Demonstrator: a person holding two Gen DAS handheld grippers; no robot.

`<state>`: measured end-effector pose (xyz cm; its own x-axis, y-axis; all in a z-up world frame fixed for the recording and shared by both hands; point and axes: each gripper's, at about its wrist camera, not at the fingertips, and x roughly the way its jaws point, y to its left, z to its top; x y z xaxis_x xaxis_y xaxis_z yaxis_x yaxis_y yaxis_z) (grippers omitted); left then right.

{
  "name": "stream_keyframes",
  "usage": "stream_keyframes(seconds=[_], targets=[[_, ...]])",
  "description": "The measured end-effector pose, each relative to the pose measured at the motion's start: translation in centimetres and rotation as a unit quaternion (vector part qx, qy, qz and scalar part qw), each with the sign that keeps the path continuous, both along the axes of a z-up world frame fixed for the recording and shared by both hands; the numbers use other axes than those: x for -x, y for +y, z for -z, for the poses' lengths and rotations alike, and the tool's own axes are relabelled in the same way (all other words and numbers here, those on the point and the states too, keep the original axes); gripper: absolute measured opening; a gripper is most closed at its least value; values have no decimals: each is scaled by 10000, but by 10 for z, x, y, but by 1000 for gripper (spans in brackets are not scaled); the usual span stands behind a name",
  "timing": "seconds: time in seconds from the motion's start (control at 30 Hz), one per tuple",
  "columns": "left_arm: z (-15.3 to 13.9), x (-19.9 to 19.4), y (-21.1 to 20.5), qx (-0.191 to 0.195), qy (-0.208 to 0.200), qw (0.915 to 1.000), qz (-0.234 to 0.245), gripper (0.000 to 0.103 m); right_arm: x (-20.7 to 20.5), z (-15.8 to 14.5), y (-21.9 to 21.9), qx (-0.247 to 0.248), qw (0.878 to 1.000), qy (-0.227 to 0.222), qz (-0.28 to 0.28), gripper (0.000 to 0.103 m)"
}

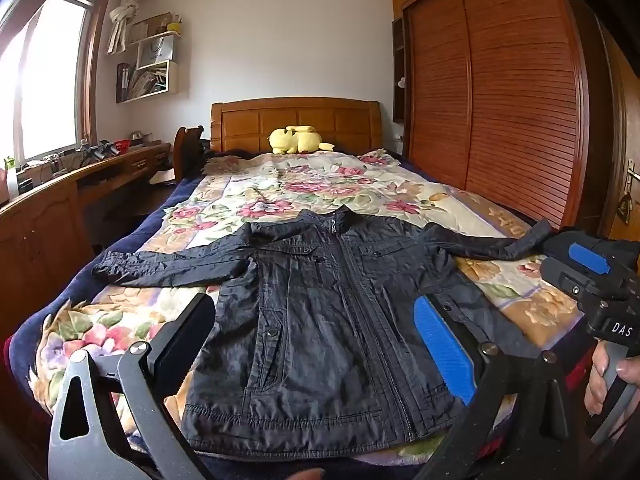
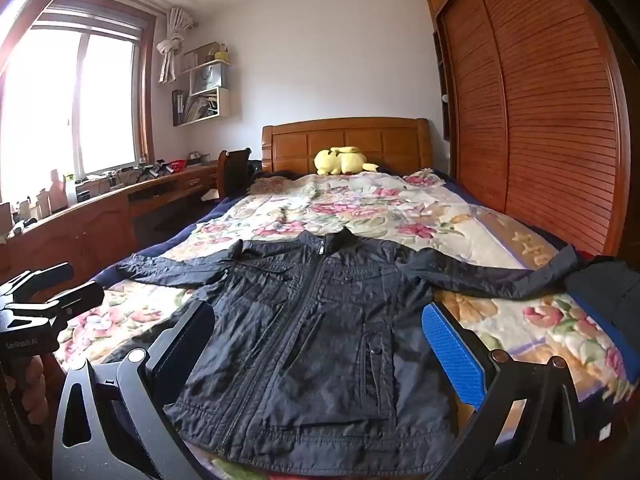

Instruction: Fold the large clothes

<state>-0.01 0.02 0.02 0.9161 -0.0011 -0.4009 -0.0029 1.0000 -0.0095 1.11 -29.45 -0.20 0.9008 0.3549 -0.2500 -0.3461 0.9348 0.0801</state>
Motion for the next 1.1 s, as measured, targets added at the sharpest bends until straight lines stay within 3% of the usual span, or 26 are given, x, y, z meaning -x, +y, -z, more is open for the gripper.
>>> stream_keyframes(seconds=[1.1], targets=[[-1, 2, 7, 114, -28, 9999, -66, 100, 3, -1, 1, -8, 10000, 5, -32, 103]])
